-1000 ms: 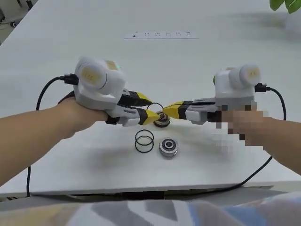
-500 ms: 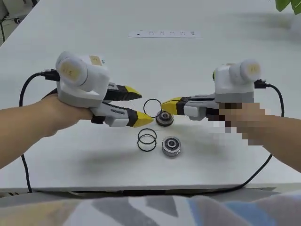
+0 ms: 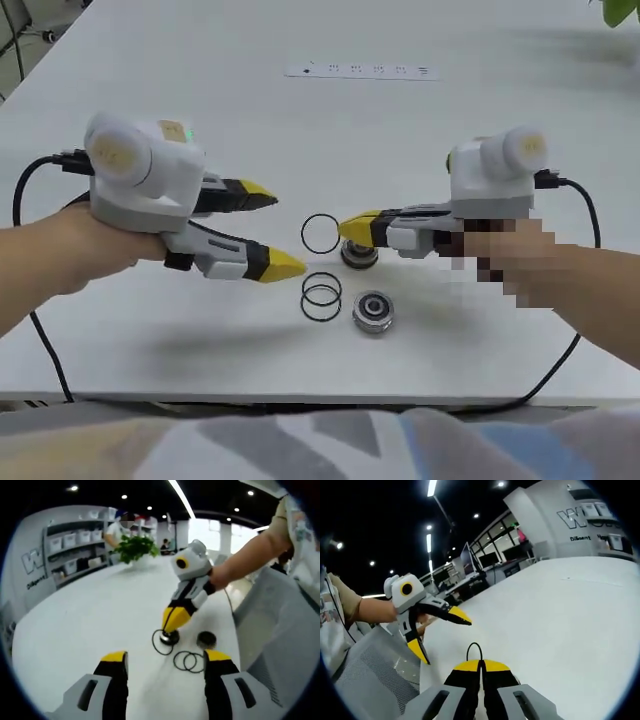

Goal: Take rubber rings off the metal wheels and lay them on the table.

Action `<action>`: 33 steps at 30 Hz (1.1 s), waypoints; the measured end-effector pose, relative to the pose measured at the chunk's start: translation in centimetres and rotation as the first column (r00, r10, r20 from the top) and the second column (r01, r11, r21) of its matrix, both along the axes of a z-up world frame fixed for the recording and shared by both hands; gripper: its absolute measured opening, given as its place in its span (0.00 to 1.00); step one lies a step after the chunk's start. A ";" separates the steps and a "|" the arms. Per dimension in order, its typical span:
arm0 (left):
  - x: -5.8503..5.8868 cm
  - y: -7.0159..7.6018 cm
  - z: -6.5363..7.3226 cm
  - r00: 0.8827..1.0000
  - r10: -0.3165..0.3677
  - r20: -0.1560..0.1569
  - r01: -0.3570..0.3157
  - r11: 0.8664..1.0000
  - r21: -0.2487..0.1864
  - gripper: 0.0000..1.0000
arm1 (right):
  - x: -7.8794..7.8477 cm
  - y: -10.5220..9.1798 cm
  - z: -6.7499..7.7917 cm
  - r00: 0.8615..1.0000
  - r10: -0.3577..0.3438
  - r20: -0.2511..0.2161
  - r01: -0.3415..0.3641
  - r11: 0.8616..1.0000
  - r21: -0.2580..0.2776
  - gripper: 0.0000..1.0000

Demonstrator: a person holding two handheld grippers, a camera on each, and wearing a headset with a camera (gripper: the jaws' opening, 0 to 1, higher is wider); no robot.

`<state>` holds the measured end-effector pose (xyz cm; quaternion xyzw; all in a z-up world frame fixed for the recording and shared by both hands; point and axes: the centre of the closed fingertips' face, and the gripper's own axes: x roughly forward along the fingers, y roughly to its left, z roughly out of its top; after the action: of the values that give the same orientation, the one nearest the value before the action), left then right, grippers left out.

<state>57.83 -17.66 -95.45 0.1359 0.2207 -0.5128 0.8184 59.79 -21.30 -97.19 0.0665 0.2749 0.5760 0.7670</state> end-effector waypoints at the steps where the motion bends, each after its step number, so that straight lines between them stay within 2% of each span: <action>1: 0.0 0.2 0.0 1.000 0.002 0.000 -0.002 1.000 -0.001 0.63 | 0.0 0.1 -0.1 1.000 0.003 -0.004 -0.003 1.000 -0.001 0.00; 17: -0.7 2.4 -0.4 0.999 0.033 -0.022 -0.033 0.999 -0.008 0.74 | -0.6 1.6 -1.3 0.998 0.040 -0.044 -0.042 0.998 -0.039 0.00; 24: -1.3 2.9 -0.4 0.999 0.038 -0.028 -0.038 0.999 -0.011 0.77 | -0.9 1.6 -1.6 0.996 0.050 -0.069 -0.053 0.997 -0.054 0.00; 33: -1.9 3.4 -0.6 0.998 0.045 -0.038 -0.046 0.999 -0.008 0.78 | -1.6 1.7 -2.3 0.995 0.076 -0.067 -0.083 0.991 -0.101 0.00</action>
<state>55.96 -14.31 -96.06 0.1173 0.2370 -0.4976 0.8261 58.21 -19.59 -99.53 0.0336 0.3308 0.5886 0.7369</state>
